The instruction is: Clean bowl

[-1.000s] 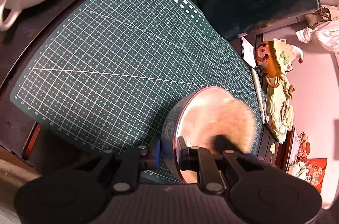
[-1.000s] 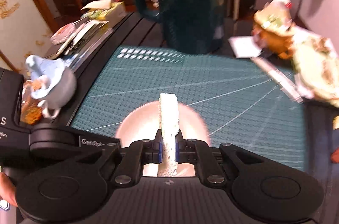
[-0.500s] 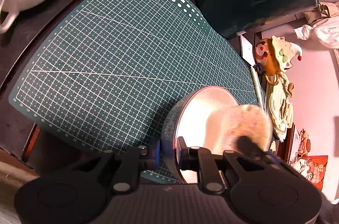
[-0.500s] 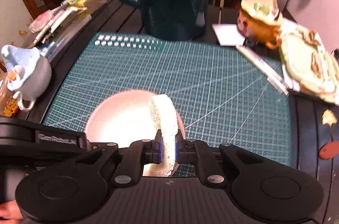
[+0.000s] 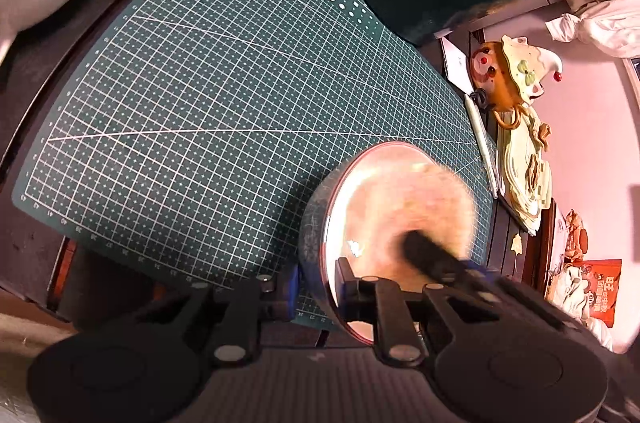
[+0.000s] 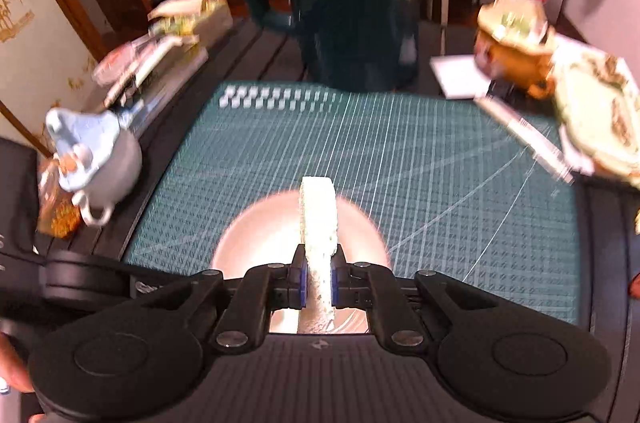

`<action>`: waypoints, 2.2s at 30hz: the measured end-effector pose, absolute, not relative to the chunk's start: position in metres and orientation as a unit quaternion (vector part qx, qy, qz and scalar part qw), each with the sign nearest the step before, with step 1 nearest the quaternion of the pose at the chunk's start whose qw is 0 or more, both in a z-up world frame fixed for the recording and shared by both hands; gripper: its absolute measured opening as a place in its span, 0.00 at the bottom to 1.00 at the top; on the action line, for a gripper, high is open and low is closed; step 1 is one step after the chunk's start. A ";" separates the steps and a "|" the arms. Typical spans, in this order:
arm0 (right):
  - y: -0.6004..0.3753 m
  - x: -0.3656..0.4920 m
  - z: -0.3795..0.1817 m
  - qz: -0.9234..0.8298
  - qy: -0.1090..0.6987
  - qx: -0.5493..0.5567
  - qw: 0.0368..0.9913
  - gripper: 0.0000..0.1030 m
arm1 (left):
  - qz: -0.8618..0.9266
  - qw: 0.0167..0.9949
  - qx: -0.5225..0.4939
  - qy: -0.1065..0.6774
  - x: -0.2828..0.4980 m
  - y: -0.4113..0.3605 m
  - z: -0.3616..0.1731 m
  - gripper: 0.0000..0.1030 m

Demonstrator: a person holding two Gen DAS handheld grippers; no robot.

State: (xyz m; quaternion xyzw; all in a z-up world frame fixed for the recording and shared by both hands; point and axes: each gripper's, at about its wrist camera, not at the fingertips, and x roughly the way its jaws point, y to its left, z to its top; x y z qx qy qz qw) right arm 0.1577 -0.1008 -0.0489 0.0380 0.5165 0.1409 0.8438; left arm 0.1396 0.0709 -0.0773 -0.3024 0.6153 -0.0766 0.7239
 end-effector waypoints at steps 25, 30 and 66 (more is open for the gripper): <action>-0.109 0.145 -0.019 0.127 0.473 0.009 0.872 0.09 | -0.083 0.720 -0.310 0.615 0.141 0.072 -0.082 0.17; -0.102 0.156 -0.052 0.137 0.518 0.020 0.844 0.09 | -0.083 0.720 -0.310 0.615 0.141 0.072 -0.082 0.17; -0.181 0.148 -0.049 0.130 0.536 0.144 0.822 0.09 | -0.088 0.750 -0.286 0.590 0.163 0.077 -0.076 0.15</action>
